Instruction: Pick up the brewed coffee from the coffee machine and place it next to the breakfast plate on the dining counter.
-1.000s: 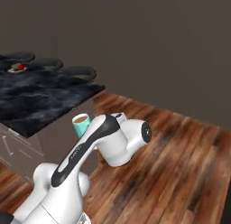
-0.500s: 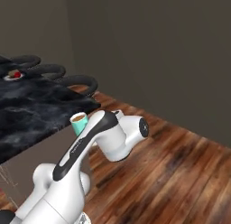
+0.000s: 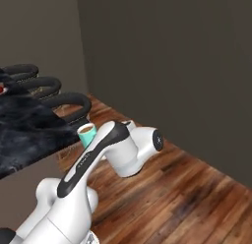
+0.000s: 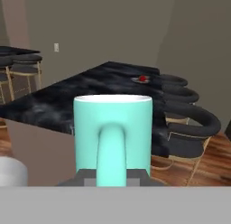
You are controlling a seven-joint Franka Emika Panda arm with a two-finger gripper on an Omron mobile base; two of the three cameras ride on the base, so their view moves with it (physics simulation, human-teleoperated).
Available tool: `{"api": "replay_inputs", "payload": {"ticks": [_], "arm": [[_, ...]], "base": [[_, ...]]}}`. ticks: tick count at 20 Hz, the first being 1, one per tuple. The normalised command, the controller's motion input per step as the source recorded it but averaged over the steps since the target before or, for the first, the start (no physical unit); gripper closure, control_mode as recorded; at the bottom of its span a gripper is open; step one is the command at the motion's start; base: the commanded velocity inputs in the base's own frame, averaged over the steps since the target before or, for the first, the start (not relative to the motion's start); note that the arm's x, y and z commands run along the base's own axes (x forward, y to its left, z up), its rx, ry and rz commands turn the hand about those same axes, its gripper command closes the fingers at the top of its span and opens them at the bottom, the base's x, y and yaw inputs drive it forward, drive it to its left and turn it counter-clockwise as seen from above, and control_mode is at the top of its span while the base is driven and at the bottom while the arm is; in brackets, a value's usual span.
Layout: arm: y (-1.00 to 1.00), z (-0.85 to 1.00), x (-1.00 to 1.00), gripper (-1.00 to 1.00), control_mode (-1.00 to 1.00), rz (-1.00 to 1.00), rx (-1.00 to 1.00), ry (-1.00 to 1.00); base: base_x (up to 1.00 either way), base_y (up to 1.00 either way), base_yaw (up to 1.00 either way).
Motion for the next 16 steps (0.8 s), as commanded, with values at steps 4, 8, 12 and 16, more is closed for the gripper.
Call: {"api": "replay_inputs", "payload": {"ticks": [4,8,12,16], "arm": [[0.00,0.00,0.00,1.00,1.00,0.00,0.00,0.00],[0.00,0.00,0.00,1.00,1.00,0.00,0.00,0.00],[0.00,0.00,0.00,1.00,1.00,0.00,0.00,0.00],[0.00,0.00,0.00,1.00,1.00,0.00,0.00,0.00]], "base": [[1.00,-0.65,0.47],[1.00,-0.55,0.55],[1.00,-0.56,0.58],[1.00,-0.54,0.59]]}}
